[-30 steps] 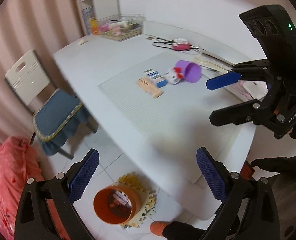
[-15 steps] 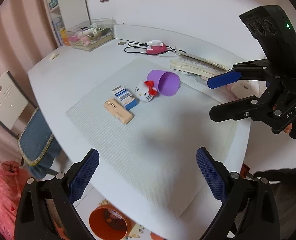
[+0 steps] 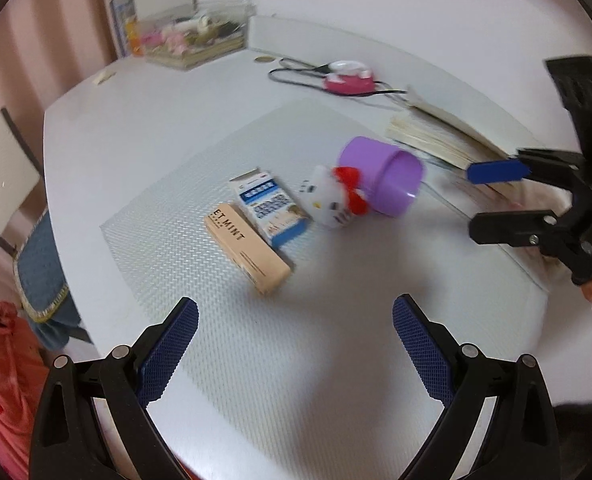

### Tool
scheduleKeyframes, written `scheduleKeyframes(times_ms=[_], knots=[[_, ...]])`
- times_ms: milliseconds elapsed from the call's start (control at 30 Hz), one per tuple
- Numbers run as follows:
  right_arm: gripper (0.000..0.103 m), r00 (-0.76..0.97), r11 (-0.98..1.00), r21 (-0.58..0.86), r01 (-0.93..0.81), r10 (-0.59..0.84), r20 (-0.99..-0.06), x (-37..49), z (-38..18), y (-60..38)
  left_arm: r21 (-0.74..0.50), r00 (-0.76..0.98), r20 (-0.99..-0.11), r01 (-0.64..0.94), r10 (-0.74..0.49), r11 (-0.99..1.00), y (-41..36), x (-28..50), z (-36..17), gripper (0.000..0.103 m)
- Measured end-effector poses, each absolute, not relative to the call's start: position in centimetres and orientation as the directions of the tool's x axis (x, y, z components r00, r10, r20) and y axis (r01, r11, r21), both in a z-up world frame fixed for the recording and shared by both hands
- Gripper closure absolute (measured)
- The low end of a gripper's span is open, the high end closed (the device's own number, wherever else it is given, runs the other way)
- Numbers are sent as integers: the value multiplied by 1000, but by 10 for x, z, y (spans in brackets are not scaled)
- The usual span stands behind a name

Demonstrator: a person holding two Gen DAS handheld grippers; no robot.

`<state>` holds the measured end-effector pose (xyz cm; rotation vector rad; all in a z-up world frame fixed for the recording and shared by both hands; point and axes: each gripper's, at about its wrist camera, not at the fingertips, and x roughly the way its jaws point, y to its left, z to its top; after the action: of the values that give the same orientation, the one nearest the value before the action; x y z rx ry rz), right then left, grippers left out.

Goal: Collect trash
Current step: 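Grasp the ETMINT box with the left tool while the right tool grasps the purple cup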

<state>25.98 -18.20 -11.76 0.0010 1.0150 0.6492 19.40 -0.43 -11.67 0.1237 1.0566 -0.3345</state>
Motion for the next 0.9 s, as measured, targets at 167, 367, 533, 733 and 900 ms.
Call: scheduleKeyframes(times_ms=[167, 367, 533, 733, 900], knots=[[19, 396, 853, 218, -474, 428, -812, 284, -140, -180, -64, 449, -873, 286, -192, 956, -3, 217, -139, 7], [25, 400, 881, 208, -424, 389, -830, 308, -164, -183, -51, 446, -885, 191, -133, 980, 4, 240, -161, 7], [36, 393, 892, 205, -402, 370, -842, 326, -180, -184, -50, 437, -892, 156, -114, 987, 4, 246, -173, 20], [67, 387, 885, 196, -421, 371, -844, 338, -189, -181, 5, 464, -883, 154, -68, 988, 0, 243, -173, 29], [87, 389, 883, 206, -421, 381, -839, 340, -189, -187, 24, 473, -880, 134, -43, 991, 7, 239, -170, 61]])
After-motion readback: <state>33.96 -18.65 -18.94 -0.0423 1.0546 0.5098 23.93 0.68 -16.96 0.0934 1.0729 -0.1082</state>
